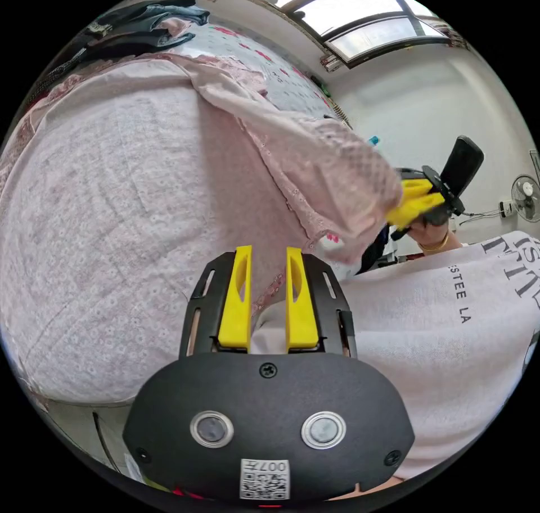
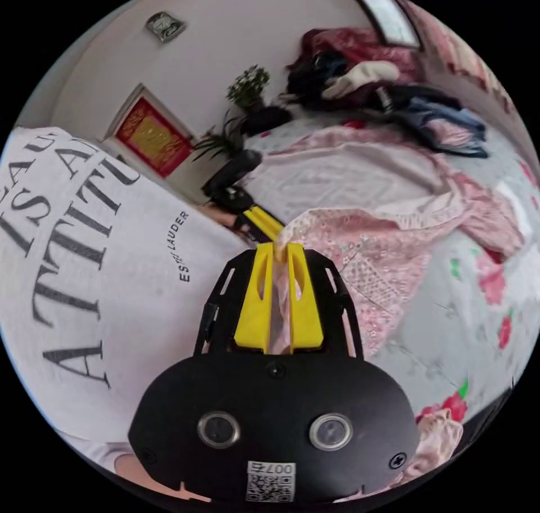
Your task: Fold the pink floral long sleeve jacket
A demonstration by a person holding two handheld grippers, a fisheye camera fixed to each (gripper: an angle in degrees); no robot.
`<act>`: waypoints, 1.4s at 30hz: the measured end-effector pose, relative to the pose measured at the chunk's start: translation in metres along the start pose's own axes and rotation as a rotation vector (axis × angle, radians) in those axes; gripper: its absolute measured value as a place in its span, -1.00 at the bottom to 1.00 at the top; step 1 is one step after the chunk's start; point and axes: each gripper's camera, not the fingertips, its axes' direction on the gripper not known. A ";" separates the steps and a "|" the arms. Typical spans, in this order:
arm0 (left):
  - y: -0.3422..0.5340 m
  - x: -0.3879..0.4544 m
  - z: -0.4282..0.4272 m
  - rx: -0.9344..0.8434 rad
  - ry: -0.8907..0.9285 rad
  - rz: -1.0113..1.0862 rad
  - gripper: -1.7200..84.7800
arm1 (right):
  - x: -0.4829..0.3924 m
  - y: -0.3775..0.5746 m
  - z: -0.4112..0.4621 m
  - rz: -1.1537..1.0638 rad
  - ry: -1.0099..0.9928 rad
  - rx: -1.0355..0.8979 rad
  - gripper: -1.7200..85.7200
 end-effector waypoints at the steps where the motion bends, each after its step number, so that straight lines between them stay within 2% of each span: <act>1: 0.002 -0.007 -0.001 -0.014 0.014 -0.016 -0.74 | 0.002 0.000 0.010 -0.011 -0.023 -0.028 -0.88; 6: 0.013 -0.028 -0.012 -0.030 0.020 -0.040 -0.73 | 0.060 -0.007 -0.025 0.101 0.138 0.099 -0.84; 10: 0.010 -0.040 -0.026 -0.013 0.037 -0.054 -0.71 | 0.159 -0.041 -0.059 0.229 0.378 0.142 -0.83; 14: -0.002 -0.045 -0.034 -0.006 0.020 -0.045 -0.69 | 0.251 -0.095 -0.052 0.264 0.496 0.023 -0.81; 20: -0.033 -0.057 -0.019 -0.064 0.020 -0.042 -0.66 | 0.343 -0.127 -0.004 0.316 0.517 -0.224 -0.82; 24: -0.049 -0.064 -0.011 -0.119 -0.011 -0.044 -0.84 | 0.342 -0.130 -0.004 0.258 0.483 -0.274 -0.91; 26: -0.053 -0.067 -0.012 -0.127 -0.017 -0.040 -0.95 | 0.322 -0.137 -0.029 0.189 0.471 -0.208 -0.94; 30: -0.058 -0.073 -0.024 -0.097 0.029 -0.034 -0.98 | 0.302 -0.164 -0.074 0.146 0.364 -0.079 -0.96; 32: -0.058 -0.076 -0.031 -0.077 0.036 -0.041 -0.98 | 0.295 -0.194 -0.098 0.145 0.260 0.051 -0.96; 35: -0.053 -0.081 -0.047 -0.022 0.018 -0.079 -0.98 | 0.291 -0.240 -0.099 0.134 0.227 0.142 -0.95; 37: -0.047 -0.090 -0.057 0.017 -0.010 -0.139 -0.98 | 0.290 -0.267 -0.080 0.120 0.270 0.131 -0.93; 40: -0.039 -0.101 -0.063 0.033 -0.010 -0.209 -0.97 | 0.302 -0.291 -0.043 0.143 0.236 0.009 -0.89; 42: -0.036 -0.102 -0.068 0.055 -0.013 -0.224 -0.96 | 0.302 -0.281 -0.047 0.164 0.233 0.036 -0.87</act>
